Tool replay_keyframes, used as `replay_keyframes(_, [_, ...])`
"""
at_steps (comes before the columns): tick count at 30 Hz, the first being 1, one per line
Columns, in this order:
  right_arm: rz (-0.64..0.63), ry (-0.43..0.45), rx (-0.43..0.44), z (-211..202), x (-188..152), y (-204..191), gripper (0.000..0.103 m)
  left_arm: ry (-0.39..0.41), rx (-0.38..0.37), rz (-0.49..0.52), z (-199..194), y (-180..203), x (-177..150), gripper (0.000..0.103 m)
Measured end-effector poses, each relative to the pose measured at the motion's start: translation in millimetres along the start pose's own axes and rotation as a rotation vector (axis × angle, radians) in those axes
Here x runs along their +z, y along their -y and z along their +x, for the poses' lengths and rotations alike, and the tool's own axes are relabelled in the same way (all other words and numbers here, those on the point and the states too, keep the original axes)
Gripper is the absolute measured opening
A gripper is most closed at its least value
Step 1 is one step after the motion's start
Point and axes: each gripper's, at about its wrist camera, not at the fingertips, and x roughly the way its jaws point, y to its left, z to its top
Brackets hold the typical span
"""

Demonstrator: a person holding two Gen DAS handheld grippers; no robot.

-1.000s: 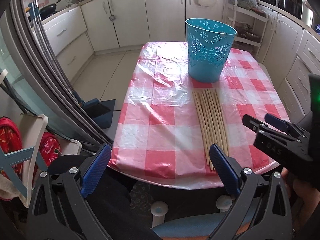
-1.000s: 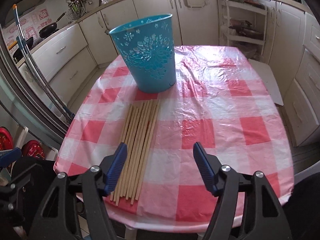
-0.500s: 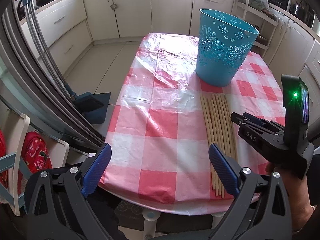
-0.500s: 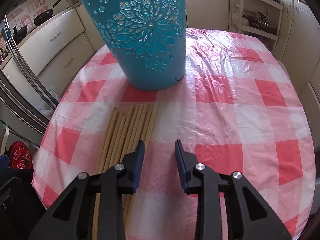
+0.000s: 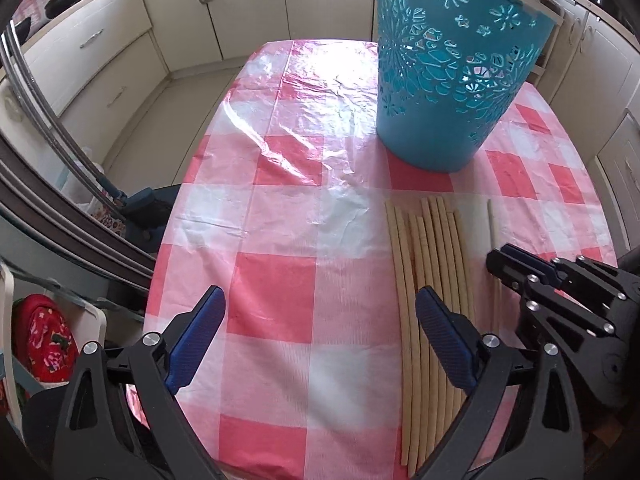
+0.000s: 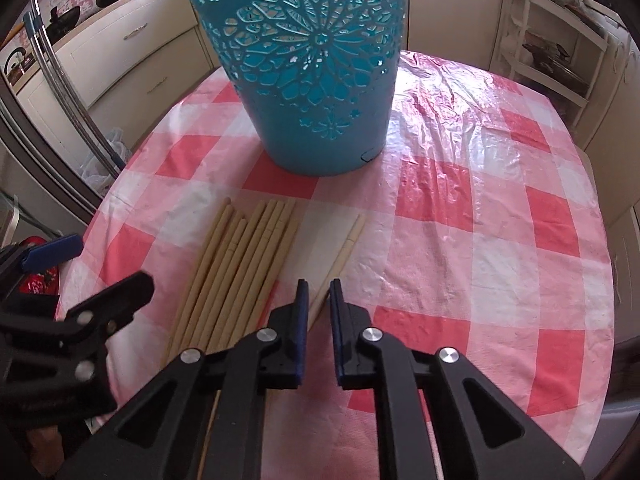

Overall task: Organize utensils
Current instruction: 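Close the left tool on a single wooden chopstick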

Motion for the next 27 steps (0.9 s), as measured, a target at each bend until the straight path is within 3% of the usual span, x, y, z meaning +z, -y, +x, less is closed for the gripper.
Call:
replay_keyframes(5, [0.001, 0.008, 0.048, -3, -8, 16, 0.01, -0.029, 0.001, -0.013, 21, 3, 10, 0.083])
replay_keyframes(20, [0.053, 0.02, 0.096, -3, -9, 26, 0.01, -0.043, 0.02, 0.019, 35, 15, 19, 0.08])
replay_keyframes(22, [0.058, 0.023, 0.098, -3, -9, 26, 0.01, -0.034, 0.01, 0.024, 33, 15, 20, 0.069])
replay_keyframes(25, [0.066, 0.029, 0.1, -2, -8, 27, 0.011, -0.019, -0.043, 0.038, 29, 17, 21, 0.032])
replay_keyframes(26, [0.065, 0.031, 0.1, -3, -8, 27, 0.011, -0.015, -0.068, 0.052, 28, 19, 21, 0.013])
replay_keyframes(27, [0.064, 0.033, 0.098, -2, -7, 26, 0.011, -0.018, -0.078, 0.06, 28, 20, 22, 0.006])
